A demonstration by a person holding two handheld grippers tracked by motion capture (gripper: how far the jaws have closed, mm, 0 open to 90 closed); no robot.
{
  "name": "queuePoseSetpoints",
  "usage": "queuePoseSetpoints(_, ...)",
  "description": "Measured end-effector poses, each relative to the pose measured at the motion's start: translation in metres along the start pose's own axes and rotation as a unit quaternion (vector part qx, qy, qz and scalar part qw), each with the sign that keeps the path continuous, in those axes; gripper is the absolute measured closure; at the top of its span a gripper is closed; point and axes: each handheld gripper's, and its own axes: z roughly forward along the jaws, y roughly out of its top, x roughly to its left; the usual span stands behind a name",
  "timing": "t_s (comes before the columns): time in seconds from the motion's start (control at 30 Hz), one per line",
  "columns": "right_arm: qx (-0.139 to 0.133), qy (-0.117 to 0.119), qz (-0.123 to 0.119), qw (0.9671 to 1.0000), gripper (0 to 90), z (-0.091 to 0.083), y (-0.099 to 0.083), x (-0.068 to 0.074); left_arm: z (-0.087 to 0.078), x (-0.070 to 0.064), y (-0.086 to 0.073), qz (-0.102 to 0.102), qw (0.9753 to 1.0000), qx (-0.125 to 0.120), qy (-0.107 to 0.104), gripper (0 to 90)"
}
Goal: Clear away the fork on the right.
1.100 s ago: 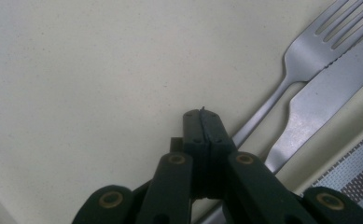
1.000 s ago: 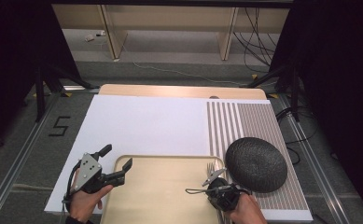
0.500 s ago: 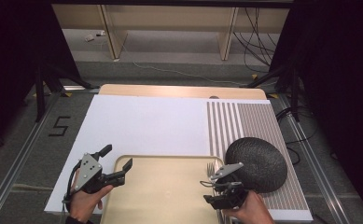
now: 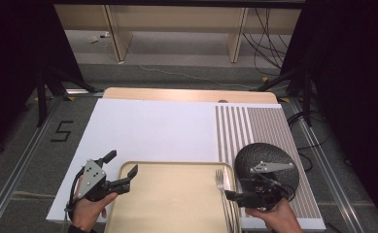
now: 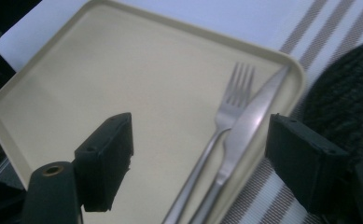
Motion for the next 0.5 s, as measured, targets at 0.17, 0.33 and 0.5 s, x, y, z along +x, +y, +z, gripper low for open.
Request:
queuePoseSetpoints(0.17,-0.002,-0.017,0.017,0.9997,24.1,-0.012,-0.005,-0.01,0.0,0.0,0.0,0.001,1.0,0.0,0.0,16.0)
queuePoseSetpoints(0.33,-0.018,-0.024,0.033,0.999,23.8,-0.019,-0.009,-0.016,0.0,0.0,0.0,0.0,1.0,0.001,0.0,16.0)
queuePoseSetpoints(0.5,-0.024,-0.032,0.047,0.9981,22.5,-0.025,-0.013,-0.021,0.0,0.0,0.0,0.001,1.0,0.001,0.0,16.0)
